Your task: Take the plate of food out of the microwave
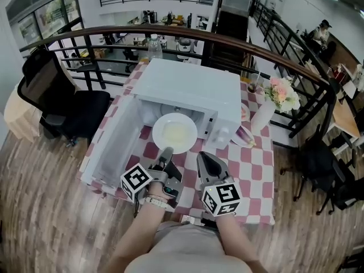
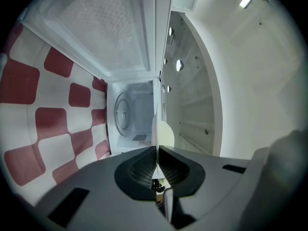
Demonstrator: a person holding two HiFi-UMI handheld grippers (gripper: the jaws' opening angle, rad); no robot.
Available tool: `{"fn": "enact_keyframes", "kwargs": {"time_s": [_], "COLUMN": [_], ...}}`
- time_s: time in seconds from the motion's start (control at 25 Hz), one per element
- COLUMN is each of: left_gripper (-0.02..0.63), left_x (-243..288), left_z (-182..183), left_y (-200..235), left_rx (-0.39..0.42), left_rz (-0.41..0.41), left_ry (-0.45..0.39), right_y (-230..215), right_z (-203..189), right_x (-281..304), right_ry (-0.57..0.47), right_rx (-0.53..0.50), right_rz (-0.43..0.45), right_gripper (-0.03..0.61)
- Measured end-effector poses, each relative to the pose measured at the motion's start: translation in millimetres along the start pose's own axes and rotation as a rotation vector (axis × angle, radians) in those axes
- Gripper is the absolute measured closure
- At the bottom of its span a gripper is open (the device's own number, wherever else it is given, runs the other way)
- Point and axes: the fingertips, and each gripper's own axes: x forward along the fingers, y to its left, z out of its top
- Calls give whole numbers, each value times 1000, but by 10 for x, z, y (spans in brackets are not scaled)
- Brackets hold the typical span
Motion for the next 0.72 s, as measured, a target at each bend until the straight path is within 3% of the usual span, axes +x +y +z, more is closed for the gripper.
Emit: {"fn": "enact_keyframes", "kwargs": {"time_s": [0.72], "left_gripper": [597], "left_x": [-40], "left_z": [-78], "left_y": [-38], "left_rx": [0], "left_rz": [-3], "left_ry": [23], "right_y": [57], "right_z": [-19], "right_x": [-23], "right_ry": [18], "right_rx": [-32], "right_rz": [-12], "right_gripper": [555]}}
